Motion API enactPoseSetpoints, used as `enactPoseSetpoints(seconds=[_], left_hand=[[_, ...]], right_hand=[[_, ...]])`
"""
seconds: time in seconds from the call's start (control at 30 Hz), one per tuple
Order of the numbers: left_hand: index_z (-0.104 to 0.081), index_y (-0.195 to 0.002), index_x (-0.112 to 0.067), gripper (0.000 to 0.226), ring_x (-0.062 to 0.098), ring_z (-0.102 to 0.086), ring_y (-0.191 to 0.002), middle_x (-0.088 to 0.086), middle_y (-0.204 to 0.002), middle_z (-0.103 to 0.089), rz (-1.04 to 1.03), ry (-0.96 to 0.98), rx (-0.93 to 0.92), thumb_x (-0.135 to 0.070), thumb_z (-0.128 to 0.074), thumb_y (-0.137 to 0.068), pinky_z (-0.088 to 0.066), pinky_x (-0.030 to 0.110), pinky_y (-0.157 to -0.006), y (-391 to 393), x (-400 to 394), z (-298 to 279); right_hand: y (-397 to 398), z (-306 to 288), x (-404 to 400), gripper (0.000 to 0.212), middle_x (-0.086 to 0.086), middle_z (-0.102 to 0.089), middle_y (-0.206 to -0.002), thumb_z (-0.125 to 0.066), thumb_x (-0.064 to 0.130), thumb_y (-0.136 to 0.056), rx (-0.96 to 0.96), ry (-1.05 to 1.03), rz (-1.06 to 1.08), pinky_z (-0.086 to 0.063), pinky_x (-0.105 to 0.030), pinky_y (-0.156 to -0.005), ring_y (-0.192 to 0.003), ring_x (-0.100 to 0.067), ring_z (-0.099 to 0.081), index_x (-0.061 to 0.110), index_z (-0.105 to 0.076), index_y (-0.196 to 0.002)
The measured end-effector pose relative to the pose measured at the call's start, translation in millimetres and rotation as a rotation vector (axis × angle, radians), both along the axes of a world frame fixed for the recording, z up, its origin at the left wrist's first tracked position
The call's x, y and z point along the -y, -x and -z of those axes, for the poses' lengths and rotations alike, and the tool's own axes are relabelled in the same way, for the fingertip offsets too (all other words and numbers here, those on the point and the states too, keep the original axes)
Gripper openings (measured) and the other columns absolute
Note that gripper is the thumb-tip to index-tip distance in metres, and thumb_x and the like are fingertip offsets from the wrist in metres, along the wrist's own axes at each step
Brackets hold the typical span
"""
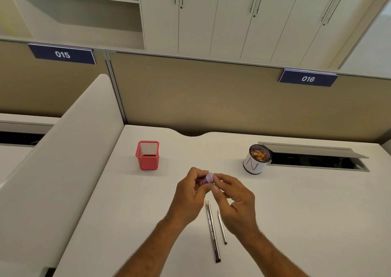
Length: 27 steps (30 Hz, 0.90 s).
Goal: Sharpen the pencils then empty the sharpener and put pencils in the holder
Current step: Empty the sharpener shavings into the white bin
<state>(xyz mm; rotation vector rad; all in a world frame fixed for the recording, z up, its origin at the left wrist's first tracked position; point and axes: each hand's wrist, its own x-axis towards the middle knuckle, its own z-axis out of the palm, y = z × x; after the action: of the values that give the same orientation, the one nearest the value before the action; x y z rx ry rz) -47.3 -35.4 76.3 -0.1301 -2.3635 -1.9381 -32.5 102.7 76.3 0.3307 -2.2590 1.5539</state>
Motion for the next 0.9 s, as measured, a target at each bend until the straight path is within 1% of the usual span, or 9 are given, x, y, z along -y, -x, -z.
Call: enactPoseSetpoints(seconds=[0.1,0.17,0.27,0.37,0.5,0.6,0.67,0.8,0.9], left_hand=[[-0.059,-0.109,-0.019,0.02,0.004,-0.065,-0.091,-0.008,-0.098,-0.068,0.008,0.005,-0.019,-0.022,-0.064,-0.09,-0.055,0.017,-0.077,3.1,-1.6,2.2],[-0.058,-0.109,-0.022,0.019,0.007,-0.064,-0.095,-0.008,-0.1,-0.067,0.041,0.046,-0.047,-0.026,-0.063,-0.091,-0.055,0.017,-0.08,7.5,-4.8,2.3],[-0.056,-0.11,-0.028,0.015,0.012,-0.062,-0.101,-0.008,-0.105,-0.065,0.136,0.122,-0.073,-0.03,-0.058,-0.095,-0.056,0.024,-0.084,18.6,-14.6,1.9],[-0.056,-0.109,-0.027,0.014,0.014,-0.062,-0.098,-0.007,-0.104,-0.065,0.196,0.158,-0.089,-0.031,-0.056,-0.096,-0.058,0.03,-0.083,34.5,-29.0,-4.1],[-0.049,-0.116,-0.023,0.023,0.013,-0.063,-0.098,-0.004,-0.109,-0.063,0.248,0.17,-0.06,-0.027,-0.058,-0.095,-0.058,0.025,-0.083,62.2,-51.1,-16.0],[-0.044,-0.126,-0.024,0.037,0.013,-0.062,-0.099,-0.004,-0.108,-0.062,0.282,0.182,-0.037,-0.026,-0.06,-0.094,-0.055,0.023,-0.083,84.2,-69.7,-21.8],[-0.043,-0.134,-0.024,0.044,0.013,-0.062,-0.099,-0.003,-0.109,-0.063,0.301,0.213,-0.034,-0.027,-0.06,-0.094,-0.053,0.024,-0.085,99.1,-84.9,-22.9],[-0.054,-0.131,-0.022,0.035,0.017,-0.061,-0.102,0.001,-0.117,-0.066,0.342,0.348,-0.094,-0.025,-0.057,-0.096,-0.051,0.026,-0.089,128.1,-111.5,-20.7],[-0.06,-0.127,-0.025,0.031,0.017,-0.061,-0.097,0.002,-0.11,-0.069,0.383,0.386,-0.127,-0.028,-0.055,-0.096,-0.052,0.028,-0.087,149.8,-129.0,-15.3]], right_hand=[[2.2,-8.6,-4.5,0.021,0.012,-0.074,-0.106,-0.072,0.02,-0.087,0.154,0.07,-0.01,-0.062,-0.033,-0.071,-0.101,-0.01,-0.069,0.025,-0.076,-0.107],[9.6,-17.9,-9.7,0.016,0.009,-0.077,-0.096,-0.075,0.024,-0.084,0.303,0.17,-0.025,-0.063,-0.04,-0.069,-0.091,-0.013,-0.073,0.023,-0.078,-0.1],[26.3,-25.3,-22.3,0.028,-0.001,-0.077,-0.093,-0.081,0.02,-0.079,0.404,0.232,-0.002,-0.063,-0.043,-0.07,-0.079,-0.019,-0.075,0.017,-0.073,-0.105],[45.0,-31.3,-41.7,0.037,-0.005,-0.076,-0.097,-0.082,0.015,-0.076,0.47,0.234,-0.021,-0.062,-0.044,-0.075,-0.081,-0.023,-0.075,0.012,-0.071,-0.111],[71.1,-36.8,-75.1,0.036,-0.013,-0.075,-0.1,-0.083,0.014,-0.074,0.515,0.222,-0.08,-0.061,-0.045,-0.081,-0.087,-0.027,-0.074,0.007,-0.072,-0.109],[88.5,-42.5,-98.6,0.039,-0.019,-0.075,-0.098,-0.082,0.004,-0.074,0.547,0.246,-0.066,-0.061,-0.039,-0.081,-0.086,-0.029,-0.075,0.001,-0.069,-0.11],[101.4,-42.5,-114.9,0.039,-0.018,-0.076,-0.095,-0.082,0.003,-0.073,0.546,0.225,-0.048,-0.061,-0.035,-0.079,-0.085,-0.028,-0.075,0.0,-0.07,-0.11],[127.7,-38.4,-143.8,0.036,-0.012,-0.077,-0.093,-0.084,0.008,-0.073,0.517,0.116,-0.019,-0.06,-0.043,-0.084,-0.087,-0.027,-0.075,0.008,-0.073,-0.107],[145.6,-37.7,-160.2,0.028,-0.01,-0.078,-0.092,-0.082,0.007,-0.075,0.488,0.057,-0.024,-0.061,-0.038,-0.081,-0.085,-0.024,-0.075,0.009,-0.076,-0.103]])
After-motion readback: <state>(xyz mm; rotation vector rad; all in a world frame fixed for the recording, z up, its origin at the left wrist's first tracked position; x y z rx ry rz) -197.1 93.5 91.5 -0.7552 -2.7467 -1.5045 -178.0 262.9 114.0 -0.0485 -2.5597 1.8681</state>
